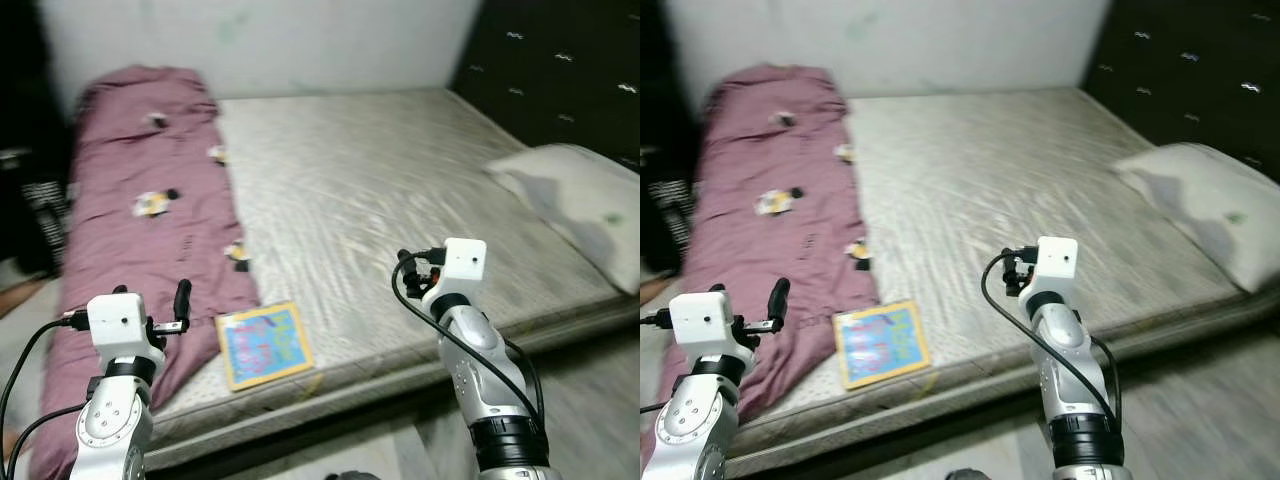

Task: Clean up the room

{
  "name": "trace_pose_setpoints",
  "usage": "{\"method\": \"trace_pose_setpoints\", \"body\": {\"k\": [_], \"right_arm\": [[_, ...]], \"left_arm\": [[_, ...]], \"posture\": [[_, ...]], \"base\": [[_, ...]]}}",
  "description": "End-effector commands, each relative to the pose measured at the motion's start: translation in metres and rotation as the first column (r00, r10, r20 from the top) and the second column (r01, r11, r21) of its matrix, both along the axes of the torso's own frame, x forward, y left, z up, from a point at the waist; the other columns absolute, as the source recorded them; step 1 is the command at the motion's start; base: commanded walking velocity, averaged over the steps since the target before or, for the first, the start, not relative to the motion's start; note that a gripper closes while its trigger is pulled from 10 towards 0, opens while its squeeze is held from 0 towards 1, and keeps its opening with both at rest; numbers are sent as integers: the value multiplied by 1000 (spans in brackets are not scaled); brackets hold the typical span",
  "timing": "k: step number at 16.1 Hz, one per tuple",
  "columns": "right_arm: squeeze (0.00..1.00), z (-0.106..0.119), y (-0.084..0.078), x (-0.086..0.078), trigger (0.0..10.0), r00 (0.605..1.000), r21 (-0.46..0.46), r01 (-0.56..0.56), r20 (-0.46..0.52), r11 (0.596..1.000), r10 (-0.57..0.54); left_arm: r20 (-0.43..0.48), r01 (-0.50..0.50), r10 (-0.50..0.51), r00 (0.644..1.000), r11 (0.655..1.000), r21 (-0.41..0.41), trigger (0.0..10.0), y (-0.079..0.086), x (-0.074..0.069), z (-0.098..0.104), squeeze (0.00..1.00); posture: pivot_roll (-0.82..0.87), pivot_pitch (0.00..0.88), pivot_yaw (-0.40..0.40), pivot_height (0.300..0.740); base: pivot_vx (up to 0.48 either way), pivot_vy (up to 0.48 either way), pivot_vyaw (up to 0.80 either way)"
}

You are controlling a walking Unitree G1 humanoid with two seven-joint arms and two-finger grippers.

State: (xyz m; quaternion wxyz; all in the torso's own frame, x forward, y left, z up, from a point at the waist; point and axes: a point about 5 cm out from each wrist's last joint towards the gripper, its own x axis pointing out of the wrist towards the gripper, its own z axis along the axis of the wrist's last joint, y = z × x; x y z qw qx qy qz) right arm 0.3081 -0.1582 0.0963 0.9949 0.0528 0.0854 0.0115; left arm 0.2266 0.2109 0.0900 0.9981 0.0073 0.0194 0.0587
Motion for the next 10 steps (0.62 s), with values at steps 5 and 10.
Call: {"method": "trace_pose_setpoints", "body": {"k": [5,10], "right_arm": [[0,2,-4,-1,10000,1000,2,15,-4,1000,-15],[0,3,-3,-2,10000,1000,2,16,-4,1000,-16]], "left_arm": [[-2,8,-8,1000,1000,-9,10000,-2,1,3,0],[-13,9,-9,1000,1000,-16,10000,-1,0,3,0]], "posture": [[-22,0,-60,740],[-24,0,-57,740]], "base": [[0,0,-483],[0,445,0]]}}
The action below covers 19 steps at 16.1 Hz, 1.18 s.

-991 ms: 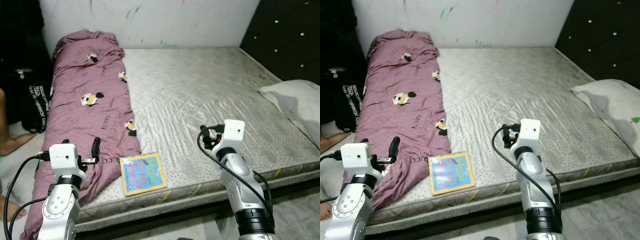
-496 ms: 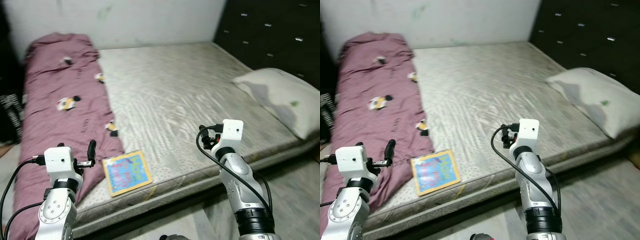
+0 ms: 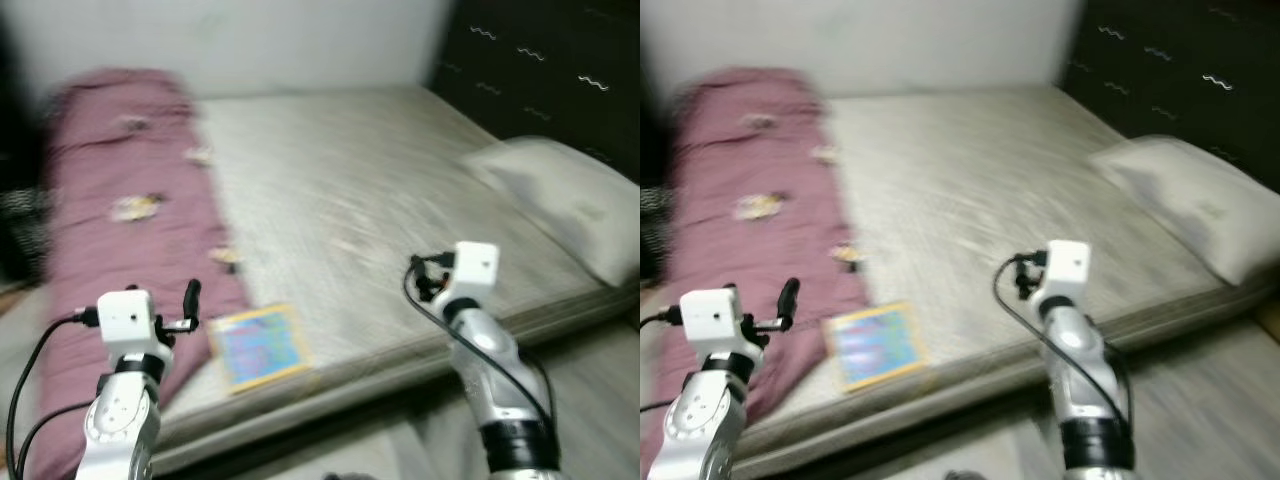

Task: Clean up the room

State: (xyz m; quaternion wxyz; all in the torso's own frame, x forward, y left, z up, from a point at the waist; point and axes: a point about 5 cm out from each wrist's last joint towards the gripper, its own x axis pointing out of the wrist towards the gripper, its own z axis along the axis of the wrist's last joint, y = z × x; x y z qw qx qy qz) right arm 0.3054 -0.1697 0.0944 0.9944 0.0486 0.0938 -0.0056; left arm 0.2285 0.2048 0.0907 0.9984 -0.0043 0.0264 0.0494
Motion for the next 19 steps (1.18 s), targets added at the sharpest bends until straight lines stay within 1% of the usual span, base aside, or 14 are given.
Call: {"method": "trace_pose_setpoints", "body": {"k": [1,3,9,15,19], "right_arm": [[0,4,8,1,10000,1000,16,-12,13,1000,12],[0,4,7,1,10000,1000,14,-12,14,1000,12],[0,6,7,1,10000,1000,15,-10,17,1000,10],[0,5,7,1,10000,1000,16,-10,15,1000,10],[0,4,7,0,10000,1000,12,-13,12,1000,12]], "left_arm": [[0,-8,8,1000,1000,9,10000,5,-2,2,0],[0,-5,5,1000,1000,11,10000,5,-1,2,0],[17,13,-14,1000,1000,25,10000,3,0,5,0],[31,43,-44,999,999,21,10000,0,-1,6,0],[24,41,-42,999,999,29,10000,0,-2,5,0]], "posture": [[-24,0,-57,740],[-25,0,-57,740],[-23,0,-55,740],[-23,0,-53,740],[-20,0,-57,740]], "base": [[0,480,0],[0,480,0],[0,0,0],[0,0,0],[276,0,0]]}}
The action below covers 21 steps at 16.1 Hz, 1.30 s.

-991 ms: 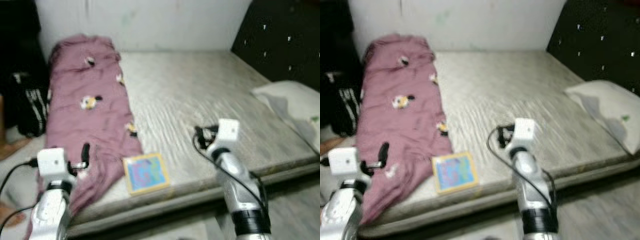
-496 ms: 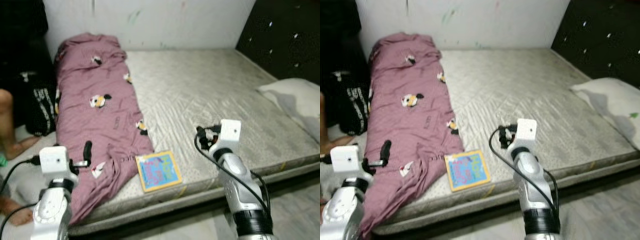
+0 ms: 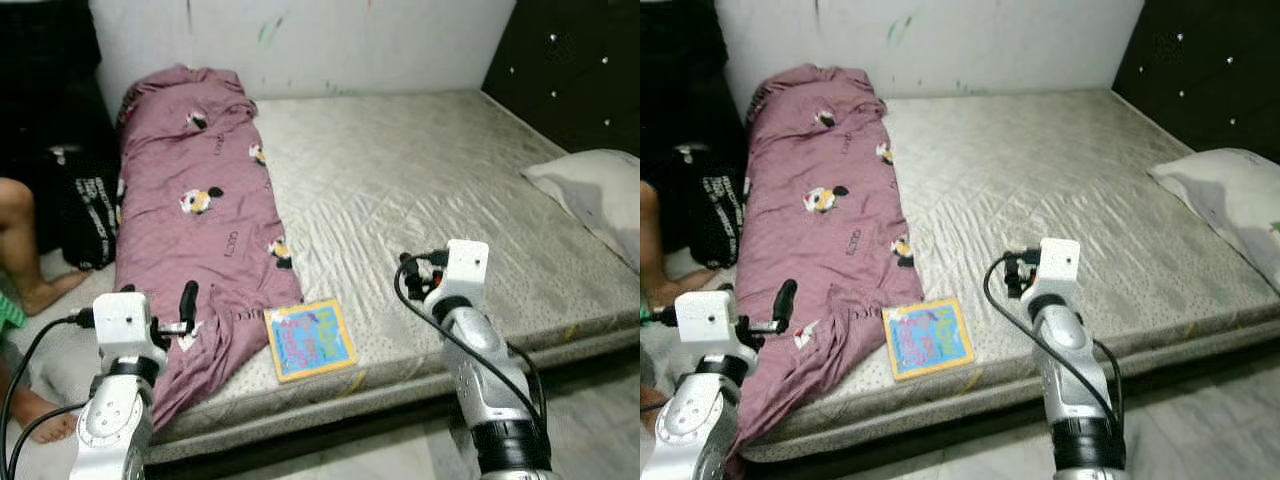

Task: Clean up the room

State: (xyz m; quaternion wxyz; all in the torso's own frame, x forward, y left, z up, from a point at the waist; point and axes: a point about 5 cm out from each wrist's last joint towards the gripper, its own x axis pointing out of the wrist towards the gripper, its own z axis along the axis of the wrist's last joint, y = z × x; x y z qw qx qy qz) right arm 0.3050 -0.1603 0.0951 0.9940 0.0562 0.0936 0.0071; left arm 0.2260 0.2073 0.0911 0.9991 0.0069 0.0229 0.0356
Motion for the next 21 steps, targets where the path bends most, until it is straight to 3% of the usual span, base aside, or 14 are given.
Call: {"method": "trace_pose_setpoints", "body": {"k": [1,7,18,21], "right_arm": [[0,3,-2,1,10000,1000,-5,11,10,1000,-11],[0,1,0,-1,10000,1000,-8,5,12,1000,-5],[0,-2,-8,2,10000,1000,-27,26,11,999,-26],[0,-1,-7,2,10000,1000,-31,15,25,999,-14]], "left_arm": [[17,11,-11,1000,1000,7,10000,-2,0,4,0],[7,13,-13,1000,1000,16,10000,0,-2,1,0],[0,-6,6,1000,1000,11,10000,2,-3,-2,0],[-5,-8,9,1000,1000,7,10000,1,-3,-4,0]], "posture": [[-19,0,-59,740],[-24,0,-54,740],[-27,0,-46,740],[-29,0,-47,740]], "base": [[0,0,0],[0,0,-149],[0,0,-777],[0,0,-181]]}}
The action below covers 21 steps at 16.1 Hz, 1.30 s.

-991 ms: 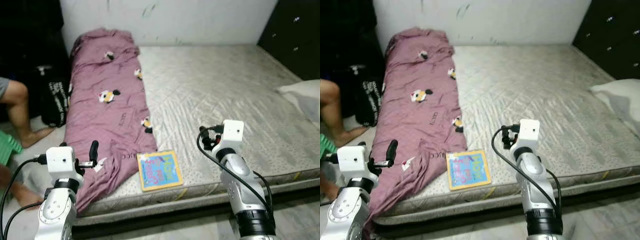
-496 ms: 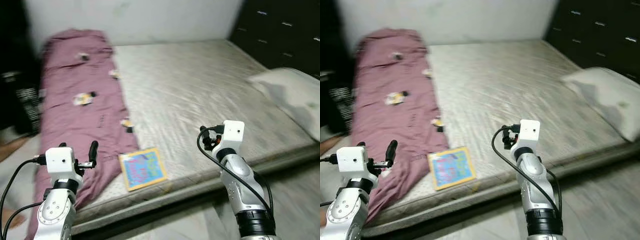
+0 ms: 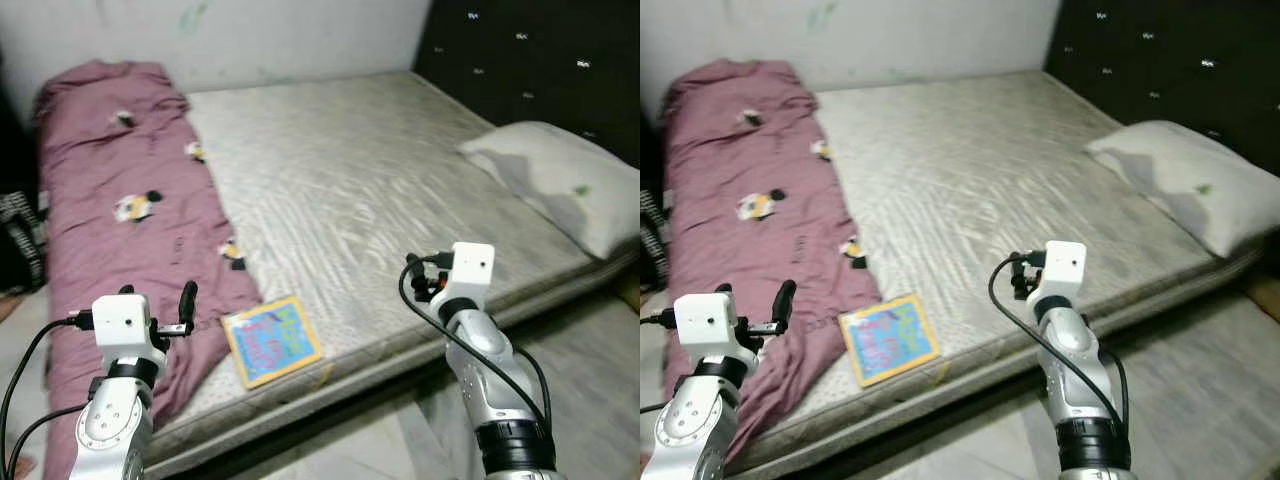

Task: Clean up the room

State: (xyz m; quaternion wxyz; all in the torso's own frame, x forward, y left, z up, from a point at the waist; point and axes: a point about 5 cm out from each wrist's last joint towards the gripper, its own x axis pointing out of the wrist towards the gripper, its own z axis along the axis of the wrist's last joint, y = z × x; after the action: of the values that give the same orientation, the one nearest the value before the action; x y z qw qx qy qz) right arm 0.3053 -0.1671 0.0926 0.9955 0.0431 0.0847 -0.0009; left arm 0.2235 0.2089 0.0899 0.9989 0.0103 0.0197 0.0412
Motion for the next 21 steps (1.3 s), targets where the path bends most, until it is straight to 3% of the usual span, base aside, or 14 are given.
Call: {"method": "trace_pose_setpoints", "body": {"k": [1,5,14,21], "right_arm": [[0,2,-1,1,10000,1000,-1,2,9,1000,-2],[0,1,1,1,10000,999,-12,-22,23,1000,22],[0,-4,4,0,10000,999,-5,-33,13,999,33],[0,-7,-4,3,10000,1000,-36,-19,-1,999,19]], "left_arm": [[-12,-4,4,1000,1000,-3,10000,-1,-2,-4,0],[-15,-20,20,1000,1000,5,10000,0,-3,-6,0],[-4,-39,40,999,999,15,10000,1,-1,-4,0],[-10,-62,63,998,998,9,10000,5,1,-4,0]], "posture": [[-28,0,-49,740],[-25,0,-59,735],[-22,0,-54,635],[-17,0,-63,635]], "base": [[0,0,0],[0,0,0],[0,0,0],[0,0,0]]}}
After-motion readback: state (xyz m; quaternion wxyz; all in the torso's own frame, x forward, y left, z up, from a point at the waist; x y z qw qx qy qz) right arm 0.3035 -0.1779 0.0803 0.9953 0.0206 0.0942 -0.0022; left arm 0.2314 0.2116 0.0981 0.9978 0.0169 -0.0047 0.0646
